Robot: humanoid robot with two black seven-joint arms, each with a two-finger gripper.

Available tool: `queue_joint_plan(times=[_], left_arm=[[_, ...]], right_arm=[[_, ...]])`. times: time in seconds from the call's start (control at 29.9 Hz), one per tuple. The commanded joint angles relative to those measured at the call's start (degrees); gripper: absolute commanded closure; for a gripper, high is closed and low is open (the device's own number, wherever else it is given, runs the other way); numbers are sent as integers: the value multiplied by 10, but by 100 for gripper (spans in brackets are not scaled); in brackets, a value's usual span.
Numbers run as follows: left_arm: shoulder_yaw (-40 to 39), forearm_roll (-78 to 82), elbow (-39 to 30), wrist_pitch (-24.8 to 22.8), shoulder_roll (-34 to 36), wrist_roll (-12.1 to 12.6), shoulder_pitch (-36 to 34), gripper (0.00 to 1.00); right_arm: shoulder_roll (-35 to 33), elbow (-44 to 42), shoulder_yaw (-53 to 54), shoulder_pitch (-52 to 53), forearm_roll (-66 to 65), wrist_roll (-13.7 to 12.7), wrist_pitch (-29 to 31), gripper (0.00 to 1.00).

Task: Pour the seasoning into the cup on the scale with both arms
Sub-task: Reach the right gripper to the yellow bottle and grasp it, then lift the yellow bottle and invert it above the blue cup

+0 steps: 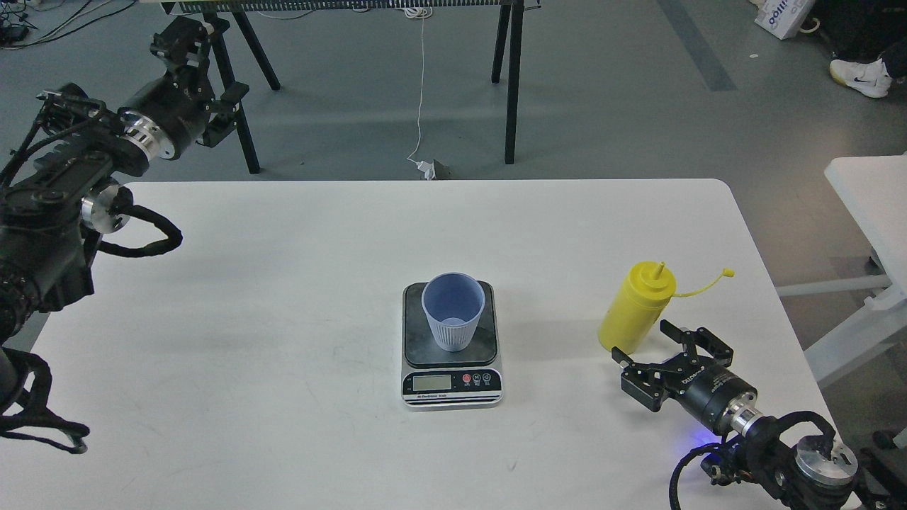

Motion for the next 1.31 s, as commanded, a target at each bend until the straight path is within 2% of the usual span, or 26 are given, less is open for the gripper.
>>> queue_joint_plan(times=[0.0,0.44,0.57,0.67,0.7,0.74,0.8,0.84,1.07,1.21,1.27], left_arm=[[0,0,-1,0,0,0,3,1],[0,-1,-1,0,1,0,10,1],[0,-1,-1,0,1,0,11,1],[0,-1,-1,0,1,0,15,1],[0,-1,-1,0,2,0,16,1],[0,-1,-1,0,2,0,17,1],[0,-1,-1,0,2,0,18,1],[0,-1,-1,0,2,0,18,1],[-1,-2,-1,0,1,0,20,1],[-1,-2,-1,0,2,0,20,1],[-1,-2,-1,0,2,0,20,1]], right_arm=[[0,-19,-1,17,0,0,0,1],[24,-62,-1,46,-21,0,0,1],[27,-63,-2,49,-25,0,0,4],[27,-63,-1,49,-25,0,0,16],[27,-60,-1,49,-25,0,1,24],[27,-57,-1,49,-26,0,1,38],[27,-55,-2,50,-27,0,2,89],[26,-55,-2,50,-30,0,2,98],[8,-25,4,86,-39,0,2,99],[-63,-23,-1,207,-54,0,-38,99],[-85,-22,-2,286,-116,0,-71,99]])
